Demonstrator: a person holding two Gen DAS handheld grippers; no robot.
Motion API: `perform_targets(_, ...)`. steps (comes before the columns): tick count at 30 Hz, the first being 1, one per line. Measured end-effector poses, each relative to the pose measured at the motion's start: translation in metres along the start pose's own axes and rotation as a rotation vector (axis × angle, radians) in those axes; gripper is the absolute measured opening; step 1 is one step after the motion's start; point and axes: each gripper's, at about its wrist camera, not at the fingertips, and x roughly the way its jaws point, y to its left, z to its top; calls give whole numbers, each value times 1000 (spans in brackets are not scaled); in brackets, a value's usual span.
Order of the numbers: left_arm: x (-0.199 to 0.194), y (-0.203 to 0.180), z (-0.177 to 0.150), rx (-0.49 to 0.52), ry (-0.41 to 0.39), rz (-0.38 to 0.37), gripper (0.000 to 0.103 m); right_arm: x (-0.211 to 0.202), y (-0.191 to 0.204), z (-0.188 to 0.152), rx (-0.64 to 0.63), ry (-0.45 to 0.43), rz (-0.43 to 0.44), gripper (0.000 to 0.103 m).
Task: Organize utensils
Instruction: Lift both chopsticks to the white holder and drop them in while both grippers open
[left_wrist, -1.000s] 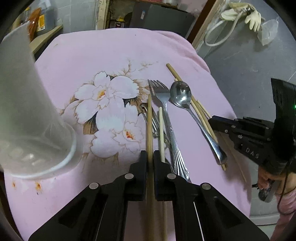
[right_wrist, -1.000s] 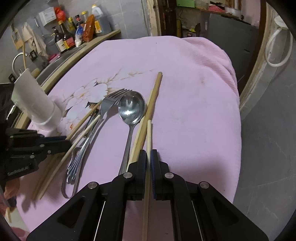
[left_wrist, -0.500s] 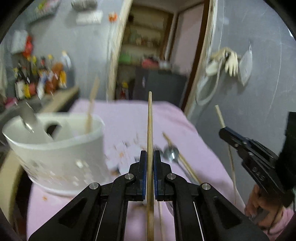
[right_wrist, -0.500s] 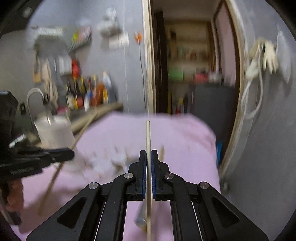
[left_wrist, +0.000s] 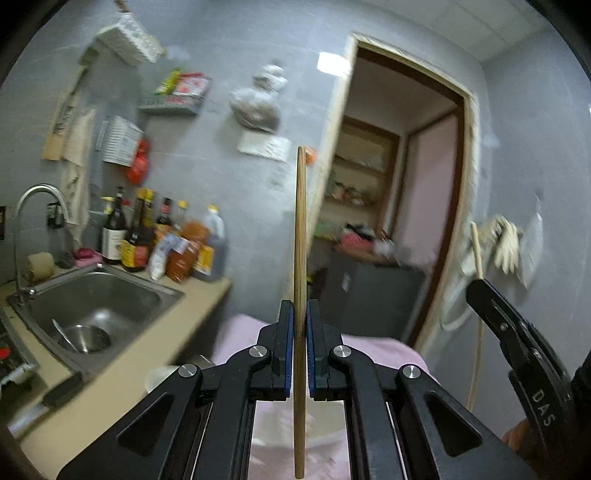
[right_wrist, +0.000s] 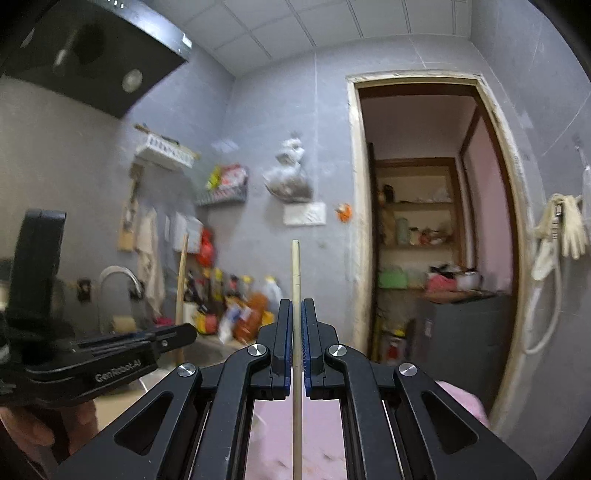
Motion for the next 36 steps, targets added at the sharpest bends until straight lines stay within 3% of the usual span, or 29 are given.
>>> perform_targets(8, 15, 75, 30, -144, -62, 65, 4, 51, 22, 3, 115, -94, 51, 2)
perform_targets(18, 15, 93, 38, -181, -94, 93, 4, 81, 18, -15, 160, -89, 8, 3)
perform_targets(26, 26, 86, 13, -129, -19, 130, 4, 88, 15, -38, 138, 2, 3, 3)
perform_targets(36, 31, 64, -18, -77, 106, 94, 5, 79, 5, -64, 143, 168, 44, 3)
